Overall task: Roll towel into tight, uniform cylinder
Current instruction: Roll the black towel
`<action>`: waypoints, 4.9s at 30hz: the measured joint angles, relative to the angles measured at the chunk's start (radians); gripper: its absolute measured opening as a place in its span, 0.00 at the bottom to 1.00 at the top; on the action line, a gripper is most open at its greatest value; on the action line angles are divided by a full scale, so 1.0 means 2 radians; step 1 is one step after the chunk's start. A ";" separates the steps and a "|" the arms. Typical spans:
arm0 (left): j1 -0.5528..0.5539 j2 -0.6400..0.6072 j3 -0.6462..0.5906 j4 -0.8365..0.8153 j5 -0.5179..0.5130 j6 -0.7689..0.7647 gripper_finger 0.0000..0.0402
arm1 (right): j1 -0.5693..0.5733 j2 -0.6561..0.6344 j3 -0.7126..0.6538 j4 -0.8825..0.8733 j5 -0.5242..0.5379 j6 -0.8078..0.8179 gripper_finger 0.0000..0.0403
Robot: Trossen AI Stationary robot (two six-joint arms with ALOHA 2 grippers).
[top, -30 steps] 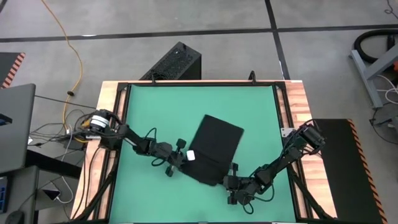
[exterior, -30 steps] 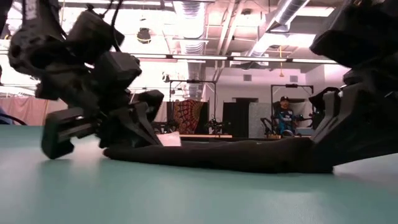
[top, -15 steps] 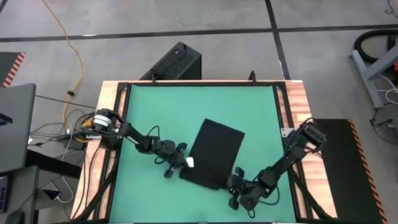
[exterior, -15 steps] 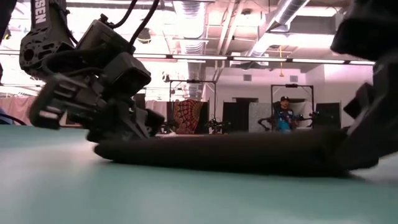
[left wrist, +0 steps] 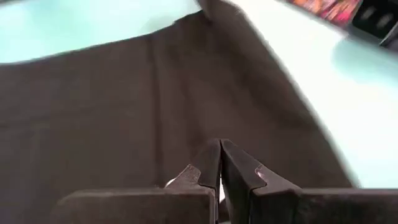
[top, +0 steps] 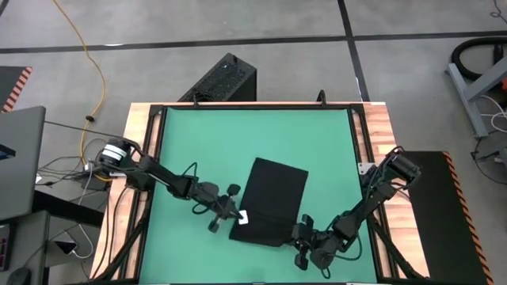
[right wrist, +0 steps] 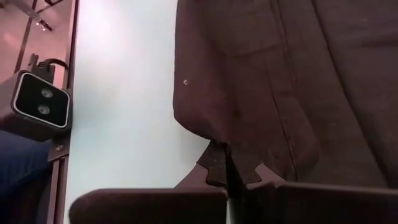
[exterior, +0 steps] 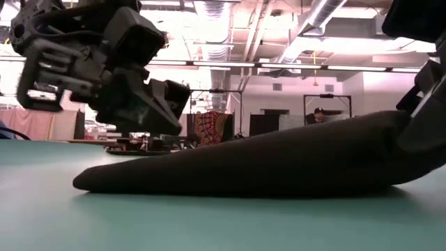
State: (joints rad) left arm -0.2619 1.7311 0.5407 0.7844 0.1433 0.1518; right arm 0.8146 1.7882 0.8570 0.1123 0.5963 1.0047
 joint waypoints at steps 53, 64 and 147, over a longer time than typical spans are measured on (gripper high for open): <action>-0.001 0.048 0.000 -0.017 -0.004 -0.061 0.00 | -0.019 -0.003 0.002 -0.189 0.017 0.412 0.01; -0.098 -0.086 0.000 -0.113 -0.095 0.001 0.00 | -0.027 -0.003 0.002 -0.180 0.009 0.385 0.01; -0.014 0.039 0.061 -0.104 -0.133 0.053 0.00 | -0.024 -0.001 0.002 -0.177 0.009 0.347 0.02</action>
State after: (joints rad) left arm -0.2902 1.8098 0.6628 0.5770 -0.1227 0.2573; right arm 0.7666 1.7863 0.8600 -0.2408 0.6145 1.6982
